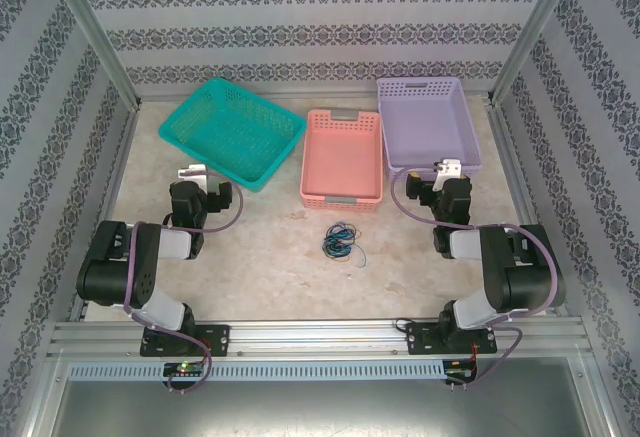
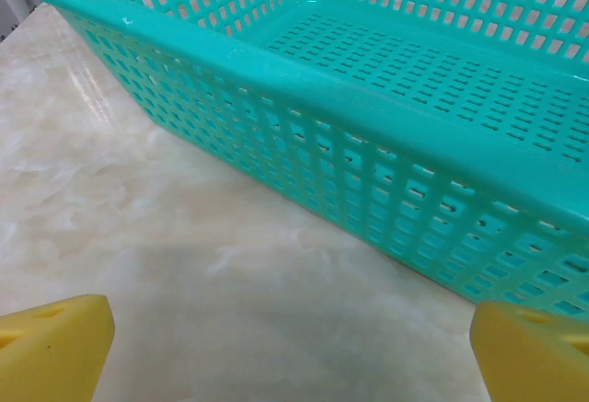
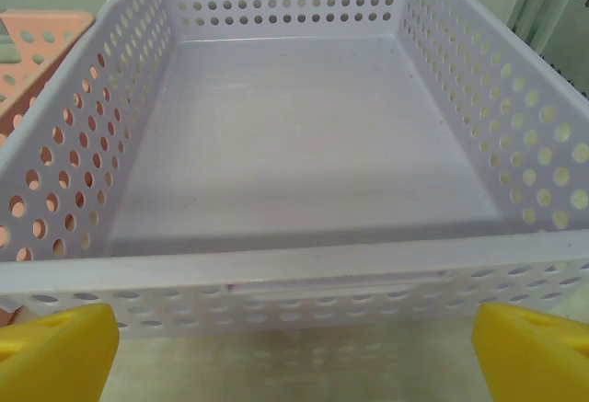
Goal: Untangle the cables
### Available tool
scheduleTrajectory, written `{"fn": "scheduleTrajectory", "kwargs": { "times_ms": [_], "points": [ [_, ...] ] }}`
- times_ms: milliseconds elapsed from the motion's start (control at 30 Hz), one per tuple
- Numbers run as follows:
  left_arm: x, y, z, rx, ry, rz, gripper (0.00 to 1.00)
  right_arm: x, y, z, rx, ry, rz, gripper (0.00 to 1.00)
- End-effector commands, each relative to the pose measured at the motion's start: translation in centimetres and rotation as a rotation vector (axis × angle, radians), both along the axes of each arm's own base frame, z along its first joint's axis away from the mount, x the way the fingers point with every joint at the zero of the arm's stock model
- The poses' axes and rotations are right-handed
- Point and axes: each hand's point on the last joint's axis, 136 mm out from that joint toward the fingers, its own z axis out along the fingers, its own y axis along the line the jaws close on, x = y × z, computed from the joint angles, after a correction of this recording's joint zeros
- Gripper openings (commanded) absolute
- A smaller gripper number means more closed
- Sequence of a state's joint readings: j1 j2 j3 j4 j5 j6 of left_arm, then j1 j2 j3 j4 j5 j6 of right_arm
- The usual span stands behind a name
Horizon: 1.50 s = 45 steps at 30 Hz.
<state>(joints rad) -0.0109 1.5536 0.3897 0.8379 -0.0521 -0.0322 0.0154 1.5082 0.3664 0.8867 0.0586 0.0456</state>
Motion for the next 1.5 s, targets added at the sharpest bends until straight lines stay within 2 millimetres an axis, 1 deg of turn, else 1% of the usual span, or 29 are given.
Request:
{"fn": "scheduleTrajectory", "kwargs": {
  "times_ms": [0,1000,1067,1133,1200,1267,1300,1333,1367,1433,1467],
  "points": [
    [0.6,0.1,0.5,0.006,-0.013,-0.01,1.0,0.6,0.3,0.9,-0.005,-0.025,0.023,0.98],
    [0.5,0.1,0.5,0.005,-0.014,-0.009,0.99,0.6,0.3,0.9,-0.005,-0.026,0.024,0.98],
    [0.3,0.1,1.1,0.004,-0.031,-0.008,1.0,0.6,0.3,0.9,-0.005,-0.027,0.023,0.98],
    [0.0,0.1,2.6,0.032,-0.019,0.01,1.0,0.5,0.2,0.9,-0.003,-0.028,0.022,0.98],
    [-1.1,0.9,4.8,0.018,0.011,0.112,1.0,0.3,-0.9,2.3,-0.002,-0.053,-0.053,0.98],
    [-1.9,0.6,7.7,-0.019,-0.039,0.14,1.0,-0.7,-2.3,3.9,-0.012,-0.043,-0.14,0.98],
    [-2.4,0.3,9.5,-0.017,-0.078,0.152,1.0,-1.2,-2.8,5.3,-0.014,-0.052,-0.173,0.98],
    [-2.6,-0.1,11.6,-0.016,-0.12,0.15,1.0,-1.6,-3.0,7.3,-0.013,-0.101,-0.195,0.98],
    [-2.7,-0.6,13.2,-0.011,-0.138,0.136,1.0,-2.2,-3.1,9.3,-0.026,-0.151,-0.208,0.98],
    [-2.9,-1.4,16.7,0.014,-0.169,0.119,1.0,-3.3,-2.8,14.7,-0.072,-0.234,-0.235,0.98],
    [-3.1,-1.4,18.4,0.014,-0.194,0.127,1.0,-3.8,-2.7,17.6,-0.072,-0.276,-0.241,0.98]
  ]
}}
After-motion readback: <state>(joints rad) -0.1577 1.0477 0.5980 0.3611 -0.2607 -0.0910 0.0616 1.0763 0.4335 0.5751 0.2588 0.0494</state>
